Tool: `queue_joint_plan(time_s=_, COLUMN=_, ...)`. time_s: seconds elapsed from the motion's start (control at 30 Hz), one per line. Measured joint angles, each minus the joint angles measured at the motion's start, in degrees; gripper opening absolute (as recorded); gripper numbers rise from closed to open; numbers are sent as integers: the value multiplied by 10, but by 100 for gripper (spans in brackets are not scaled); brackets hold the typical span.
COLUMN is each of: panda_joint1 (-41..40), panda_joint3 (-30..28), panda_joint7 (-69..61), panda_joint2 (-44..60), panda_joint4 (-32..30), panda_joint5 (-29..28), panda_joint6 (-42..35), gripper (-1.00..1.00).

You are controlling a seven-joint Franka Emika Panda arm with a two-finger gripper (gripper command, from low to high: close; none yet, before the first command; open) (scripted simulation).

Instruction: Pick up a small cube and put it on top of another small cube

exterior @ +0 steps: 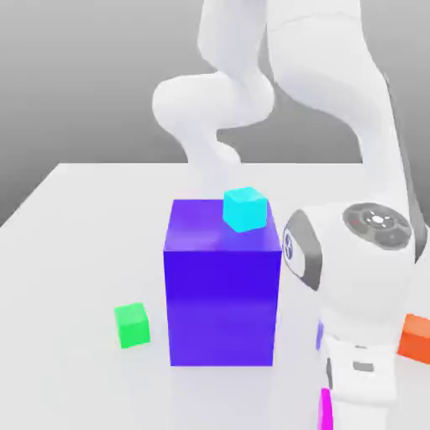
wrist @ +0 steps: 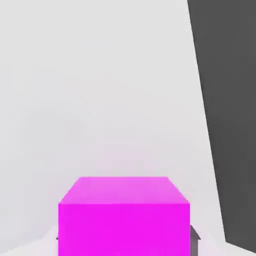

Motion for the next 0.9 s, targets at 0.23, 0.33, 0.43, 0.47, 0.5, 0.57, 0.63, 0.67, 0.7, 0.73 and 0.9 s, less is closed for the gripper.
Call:
queue_joint_plan(time_s=0.23, panda_joint1=-25, panda_joint3=-66, panda_joint7=-7, panda_joint2=-49, panda_joint4=4, panda_joint5=-60, panda_joint6=-50, gripper=-100)
queue_joint_plan(time_s=0.33, panda_joint1=-40, panda_joint3=-87, panda_joint7=-24, panda_joint2=-65, panda_joint4=-4, panda_joint5=-81, panda_joint6=-64, gripper=-100)
queue_joint_plan(time_s=0.43, panda_joint1=-55, panda_joint3=-108, panda_joint7=-42, panda_joint2=-81, panda_joint4=-11, panda_joint5=-100, panda_joint6=-78, gripper=-100)
queue_joint_plan(time_s=0.47, panda_joint1=-61, panda_joint3=-114, panda_joint7=-48, panda_joint2=-87, panda_joint4=-14, panda_joint5=-106, panda_joint6=-83, gripper=-100)
queue_joint_plan(time_s=0.5, panda_joint1=-66, panda_joint3=-121, panda_joint7=-55, panda_joint2=-93, panda_joint4=-16, panda_joint5=-112, panda_joint6=-87, gripper=-100)
queue_joint_plan(time_s=0.57, panda_joint1=-76, panda_joint3=-134, panda_joint7=-68, panda_joint2=-106, panda_joint4=-21, panda_joint5=-123, panda_joint6=-97, gripper=-100)
queue_joint_plan(time_s=0.63, panda_joint1=-87, panda_joint3=-146, panda_joint7=-81, panda_joint2=-119, panda_joint4=-26, panda_joint5=-133, panda_joint6=-107, gripper=-100)
queue_joint_plan(time_s=0.67, panda_joint1=-92, panda_joint3=-152, panda_joint7=-88, panda_joint2=-126, panda_joint4=-28, panda_joint5=-138, panda_joint6=-112, gripper=-100)
queue_joint_plan(time_s=0.7, panda_joint1=-98, panda_joint3=-158, panda_joint7=-95, panda_joint2=-133, panda_joint4=-31, panda_joint5=-143, panda_joint6=-116, gripper=-100)
queue_joint_plan(time_s=0.73, panda_joint1=-103, panda_joint3=-164, panda_joint7=-103, panda_joint2=-140, panda_joint4=-33, panda_joint5=-148, panda_joint6=-121, gripper=-100)
queue_joint_plan(time_s=0.9, panda_joint1=-132, panda_joint3=-183, panda_joint7=-155, panda_joint2=-174, panda_joint4=-62, panda_joint5=-158, panda_joint6=-133, gripper=-100)
